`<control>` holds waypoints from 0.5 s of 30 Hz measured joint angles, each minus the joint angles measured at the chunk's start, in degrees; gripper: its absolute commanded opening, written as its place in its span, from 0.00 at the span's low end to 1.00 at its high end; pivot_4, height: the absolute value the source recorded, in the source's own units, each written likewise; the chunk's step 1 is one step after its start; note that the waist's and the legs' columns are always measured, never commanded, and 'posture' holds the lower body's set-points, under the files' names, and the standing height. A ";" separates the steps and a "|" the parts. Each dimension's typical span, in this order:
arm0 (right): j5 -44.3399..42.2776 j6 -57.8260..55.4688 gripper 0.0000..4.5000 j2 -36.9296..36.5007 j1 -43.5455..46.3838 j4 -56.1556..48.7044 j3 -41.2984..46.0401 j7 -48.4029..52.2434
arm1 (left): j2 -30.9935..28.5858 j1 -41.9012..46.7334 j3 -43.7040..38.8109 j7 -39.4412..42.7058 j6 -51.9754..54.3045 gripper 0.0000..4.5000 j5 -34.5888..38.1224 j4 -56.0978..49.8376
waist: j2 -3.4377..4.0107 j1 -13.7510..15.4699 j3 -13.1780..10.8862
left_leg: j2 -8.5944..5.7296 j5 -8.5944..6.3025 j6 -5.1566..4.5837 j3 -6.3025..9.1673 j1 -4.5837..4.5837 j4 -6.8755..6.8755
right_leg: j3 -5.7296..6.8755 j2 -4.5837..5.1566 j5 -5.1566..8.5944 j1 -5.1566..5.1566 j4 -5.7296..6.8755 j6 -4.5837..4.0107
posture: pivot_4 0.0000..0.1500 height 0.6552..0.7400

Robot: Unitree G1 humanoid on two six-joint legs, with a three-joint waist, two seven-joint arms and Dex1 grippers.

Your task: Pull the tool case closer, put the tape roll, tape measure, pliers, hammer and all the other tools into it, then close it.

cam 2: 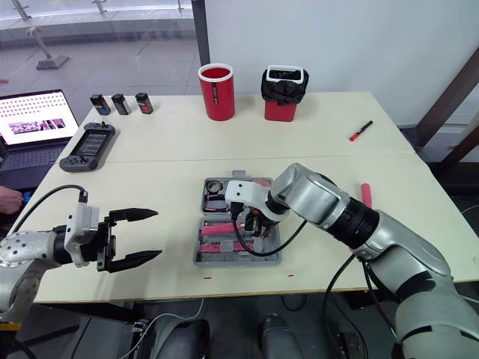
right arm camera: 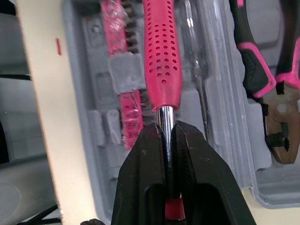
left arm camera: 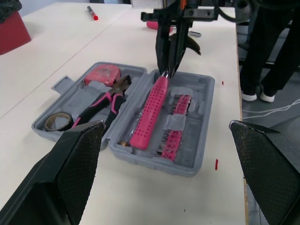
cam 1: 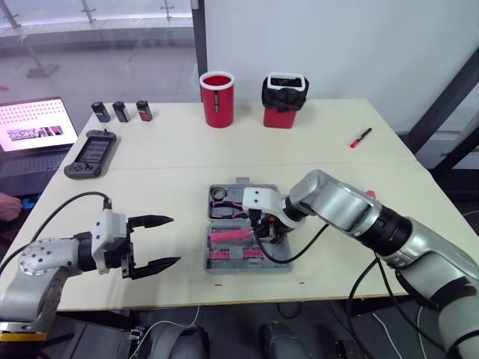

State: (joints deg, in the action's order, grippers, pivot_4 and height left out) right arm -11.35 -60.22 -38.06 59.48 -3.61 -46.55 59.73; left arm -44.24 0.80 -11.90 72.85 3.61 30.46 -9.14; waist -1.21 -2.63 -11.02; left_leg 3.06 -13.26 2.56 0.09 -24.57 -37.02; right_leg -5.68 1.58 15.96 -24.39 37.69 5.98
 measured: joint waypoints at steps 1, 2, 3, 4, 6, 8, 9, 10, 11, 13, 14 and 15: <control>0.34 0.20 0.01 0.29 0.00 0.51 0.00 0.22 | 0.00 0.00 0.00 -0.03 -0.06 1.00 0.00 0.00 | 0.00 0.00 0.00 | 0.00 0.00 0.00 0.01 0.00 0.00 | 0.00 -0.01 0.00 -0.01 0.03 0.00 | 1.00 0.98; 0.83 0.36 0.01 0.64 -0.02 0.69 -0.01 0.32 | 0.00 0.00 0.01 -0.13 -0.06 1.00 0.00 0.00 | 0.00 0.00 0.00 | 0.00 0.00 0.00 0.01 0.00 0.00 | 0.00 -0.02 0.00 -0.03 0.08 0.01 | 1.00 0.98; 1.19 0.51 0.01 0.95 -0.03 0.72 -0.01 0.41 | 0.00 0.00 0.02 -0.22 -0.06 1.00 0.00 0.00 | 0.00 -0.03 0.00 | 0.00 0.00 0.00 0.01 0.00 0.00 | 0.00 -0.02 0.00 -0.05 0.11 0.01 | 1.00 0.98; 1.46 0.60 0.01 1.16 -0.04 0.73 -0.01 0.58 | 0.00 0.00 0.06 -0.29 -0.06 1.00 0.00 -0.01 | 0.00 -0.07 0.00 | 0.00 0.00 0.00 0.01 0.01 -0.01 | 0.00 -0.02 -0.01 -0.06 0.16 0.02 | 1.00 0.98; 2.21 0.70 0.01 1.66 -0.05 1.28 -0.03 1.02 | -0.01 -0.01 0.09 -0.42 -0.05 1.00 -0.01 -0.01 | 0.00 -0.08 0.00 | 0.00 0.00 0.00 0.02 0.02 -0.02 | 0.00 -0.04 0.00 -0.08 0.26 0.03 | 1.00 0.98; 2.90 0.72 0.01 2.21 -0.11 1.75 -0.05 1.32 | -0.01 -0.01 0.09 -0.61 -0.05 1.00 -0.01 -0.01 | 0.00 -0.14 0.00 | 0.00 0.00 0.00 0.03 0.03 -0.03 | 0.00 -0.05 0.00 -0.11 0.32 0.03 | 1.00 0.98; 3.27 0.72 0.01 2.46 -0.11 1.77 -0.06 1.42 | -0.01 -0.01 0.10 -0.69 -0.05 1.00 -0.01 -0.01 | 0.00 -0.20 0.00 | 0.00 0.00 0.00 0.04 0.04 -0.02 | 0.00 -0.06 0.00 -0.12 0.34 0.03 | 1.00 0.98; 3.60 0.71 0.01 2.76 -0.11 1.83 -0.06 1.49 | -0.01 -0.01 0.10 -0.77 -0.05 1.00 -0.02 -0.01 | 0.00 -0.31 0.00 | 0.01 0.00 0.00 0.05 0.05 -0.02 | 0.00 -0.07 0.00 -0.12 0.36 0.03 | 1.00 0.98; 3.90 0.71 0.01 3.10 -0.12 1.90 -0.06 1.58 | -0.01 -0.01 0.10 -0.82 -0.05 1.00 -0.02 -0.01 | 0.00 -0.46 0.00 | 0.01 0.00 0.00 0.05 0.05 -0.02 | 0.00 -0.08 0.00 -0.12 0.37 0.03 | 1.00 0.98; 4.42 0.71 0.01 3.74 -0.19 2.18 -0.09 1.65 | -0.01 -0.01 0.10 -0.90 -0.04 1.00 -0.03 -0.01 | 0.00 -0.89 0.00 | 0.01 0.00 0.00 0.06 0.05 -0.02 | 0.00 -0.08 -0.01 -0.12 0.38 0.03 | 1.00 0.98; 4.66 0.73 0.01 4.10 -0.31 2.38 -0.26 1.68 | -0.01 -0.01 0.10 -0.95 -0.04 1.00 -0.04 -0.01 | 0.00 -1.18 0.00 | 0.01 0.00 0.00 0.06 0.05 -0.02 | 0.00 -0.08 -0.02 -0.11 0.39 0.06 | 1.00 0.98; 5.01 0.81 0.01 4.38 -0.55 2.51 -0.31 1.69 | -0.01 -0.01 0.13 -0.99 -0.04 1.00 -0.05 -0.01 | 0.00 -1.40 0.00 | 0.01 0.00 0.00 0.06 0.05 -0.02 | 0.00 -0.08 -0.07 -0.12 0.39 0.14 | 1.00 0.98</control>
State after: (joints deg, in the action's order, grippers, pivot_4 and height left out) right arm -6.34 -59.41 -33.68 58.92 -1.10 -46.86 61.42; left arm -44.25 0.78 -11.77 71.86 3.56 30.42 -9.15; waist -1.21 -4.03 -11.02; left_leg 3.07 -13.26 2.56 0.15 -24.51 -37.04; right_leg -5.68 1.50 15.90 -24.50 38.07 6.12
